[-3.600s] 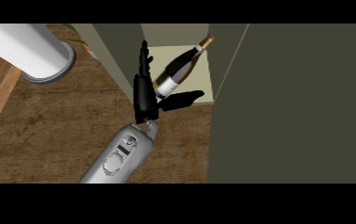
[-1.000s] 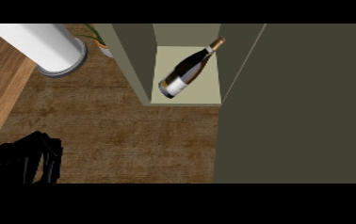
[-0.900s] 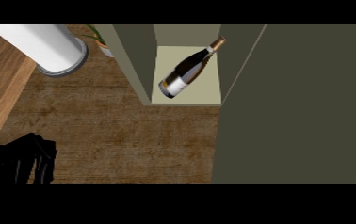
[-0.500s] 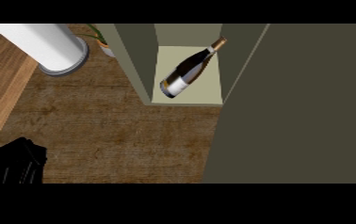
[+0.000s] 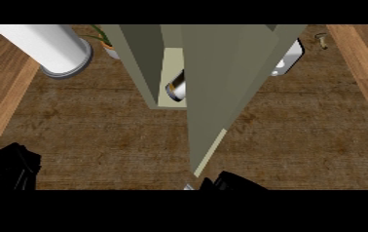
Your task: Pick up the wine, place it into the cabinet and close the cabinet
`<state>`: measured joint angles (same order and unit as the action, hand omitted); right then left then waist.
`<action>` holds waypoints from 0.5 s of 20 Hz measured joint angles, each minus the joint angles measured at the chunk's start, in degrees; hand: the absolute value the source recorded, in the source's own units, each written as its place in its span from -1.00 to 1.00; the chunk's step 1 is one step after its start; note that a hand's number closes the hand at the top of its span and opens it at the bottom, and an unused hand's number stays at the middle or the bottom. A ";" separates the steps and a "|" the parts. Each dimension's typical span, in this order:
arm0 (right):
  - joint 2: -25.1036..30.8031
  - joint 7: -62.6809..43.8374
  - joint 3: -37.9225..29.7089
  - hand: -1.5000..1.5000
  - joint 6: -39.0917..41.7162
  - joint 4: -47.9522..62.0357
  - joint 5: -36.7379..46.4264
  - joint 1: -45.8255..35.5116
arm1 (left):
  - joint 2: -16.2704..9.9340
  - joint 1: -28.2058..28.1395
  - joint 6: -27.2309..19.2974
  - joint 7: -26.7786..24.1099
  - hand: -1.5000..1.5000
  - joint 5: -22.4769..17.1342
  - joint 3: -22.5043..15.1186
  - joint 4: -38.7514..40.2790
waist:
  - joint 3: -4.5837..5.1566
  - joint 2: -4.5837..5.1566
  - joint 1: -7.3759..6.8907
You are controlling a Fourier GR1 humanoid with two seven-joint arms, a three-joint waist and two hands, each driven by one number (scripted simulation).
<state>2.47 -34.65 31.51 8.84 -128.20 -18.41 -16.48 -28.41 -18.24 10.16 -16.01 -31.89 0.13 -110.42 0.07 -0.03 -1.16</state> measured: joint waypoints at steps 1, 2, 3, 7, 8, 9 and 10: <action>-0.51 0.11 0.56 1.00 -2.21 1.21 -0.35 -2.46 | 0.26 0.15 0.28 0.03 1.00 0.20 0.11 0.45 | -0.01 0.00 0.08; -0.91 0.49 0.69 1.00 -4.28 3.14 -0.97 -5.16 | 0.38 0.60 0.59 0.14 1.00 0.17 0.36 0.84 | -0.01 0.02 0.11; -1.22 1.19 1.00 1.00 -6.08 5.23 -1.59 -7.60 | 0.23 0.66 1.20 0.39 1.00 -0.47 1.02 0.87 | -0.02 0.03 0.08; -1.95 2.30 1.60 1.00 -13.97 11.43 -4.38 -17.58 | 0.73 1.02 2.38 1.14 1.00 -0.39 2.00 1.04 | -0.04 0.01 0.14; -2.05 2.82 1.10 1.00 -14.96 13.28 -5.32 -19.51 | 1.02 1.17 3.14 0.50 1.00 0.04 2.20 2.11 | -0.03 0.02 0.17; -2.12 4.18 1.23 1.00 -16.34 15.70 -6.00 -21.41 | 1.09 1.08 3.60 0.43 1.00 0.03 2.57 2.40 | -0.04 0.03 0.11; -2.18 5.30 1.21 1.00 -17.63 17.33 -6.64 -22.79 | 1.02 0.84 4.08 0.73 1.00 -0.23 3.08 2.31 | -0.03 0.04 0.10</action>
<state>0.29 -29.35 32.73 -8.79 -110.87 -25.05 -39.27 -27.39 -17.40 14.24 -15.28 -32.12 3.21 -108.11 0.04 0.00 -1.06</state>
